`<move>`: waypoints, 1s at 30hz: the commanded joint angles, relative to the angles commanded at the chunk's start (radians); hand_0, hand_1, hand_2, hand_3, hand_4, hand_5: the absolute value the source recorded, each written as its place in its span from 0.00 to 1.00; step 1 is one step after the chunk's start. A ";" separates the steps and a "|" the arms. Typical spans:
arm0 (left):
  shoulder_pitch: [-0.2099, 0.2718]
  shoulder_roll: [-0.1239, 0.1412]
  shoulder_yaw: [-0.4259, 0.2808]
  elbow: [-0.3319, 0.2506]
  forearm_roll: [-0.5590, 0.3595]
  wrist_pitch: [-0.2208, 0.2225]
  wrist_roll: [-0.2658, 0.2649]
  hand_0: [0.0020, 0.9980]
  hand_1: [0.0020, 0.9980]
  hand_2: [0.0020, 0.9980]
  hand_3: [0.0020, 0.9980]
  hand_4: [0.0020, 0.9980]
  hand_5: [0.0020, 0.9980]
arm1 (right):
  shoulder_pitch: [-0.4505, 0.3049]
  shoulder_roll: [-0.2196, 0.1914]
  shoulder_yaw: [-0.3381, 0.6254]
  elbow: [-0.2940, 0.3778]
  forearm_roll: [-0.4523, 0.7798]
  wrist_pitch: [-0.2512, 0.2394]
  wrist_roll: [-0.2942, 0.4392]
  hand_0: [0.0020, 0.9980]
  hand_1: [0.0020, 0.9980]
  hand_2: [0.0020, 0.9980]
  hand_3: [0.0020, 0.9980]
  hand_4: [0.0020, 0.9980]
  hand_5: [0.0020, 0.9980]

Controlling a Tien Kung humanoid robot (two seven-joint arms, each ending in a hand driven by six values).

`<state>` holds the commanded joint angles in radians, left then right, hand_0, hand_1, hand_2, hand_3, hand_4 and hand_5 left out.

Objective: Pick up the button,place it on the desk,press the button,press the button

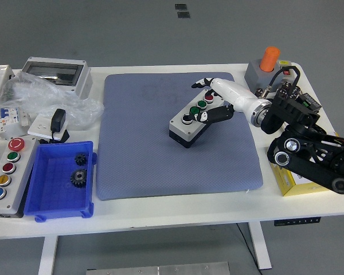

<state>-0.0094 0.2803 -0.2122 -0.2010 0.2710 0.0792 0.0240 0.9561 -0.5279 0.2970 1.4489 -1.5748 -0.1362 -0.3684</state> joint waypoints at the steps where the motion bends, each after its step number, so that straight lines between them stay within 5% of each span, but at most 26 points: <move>1: 0.000 0.000 0.001 0.000 0.000 0.000 0.000 0.59 0.63 0.60 0.61 0.66 0.33 | 0.013 0.003 -0.016 -0.003 -0.024 0.004 -0.005 0.81 0.84 0.97 0.94 0.89 0.26; 12: -0.001 -0.002 0.012 0.000 -0.006 0.000 0.001 0.59 0.63 0.60 0.61 0.66 0.33 | 0.171 0.058 -0.238 -0.101 -0.410 0.066 0.007 0.91 0.95 1.00 1.00 0.87 0.17; 22: -0.003 0.001 0.026 0.001 -0.015 -0.001 -0.001 0.59 0.63 0.60 0.61 0.66 0.33 | 0.209 0.128 -0.146 -0.214 -0.690 0.249 0.185 0.91 0.96 1.00 1.00 0.85 0.11; 23: -0.003 0.001 0.027 0.001 -0.015 -0.002 -0.001 0.59 0.63 0.60 0.61 0.66 0.33 | 0.207 0.137 -0.137 -0.225 -0.694 0.260 0.198 0.92 0.97 1.00 1.00 0.82 0.03; 30: -0.005 0.001 0.025 0.001 -0.012 -0.003 -0.004 0.59 0.63 0.60 0.61 0.66 0.33 | 0.181 0.188 -0.071 -0.283 -0.694 0.338 0.289 0.92 0.97 1.00 1.00 0.80 0.00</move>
<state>-0.0148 0.2814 -0.1874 -0.2005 0.2592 0.0763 0.0199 1.1366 -0.3399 0.2261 1.1655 -2.2689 0.2021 -0.0792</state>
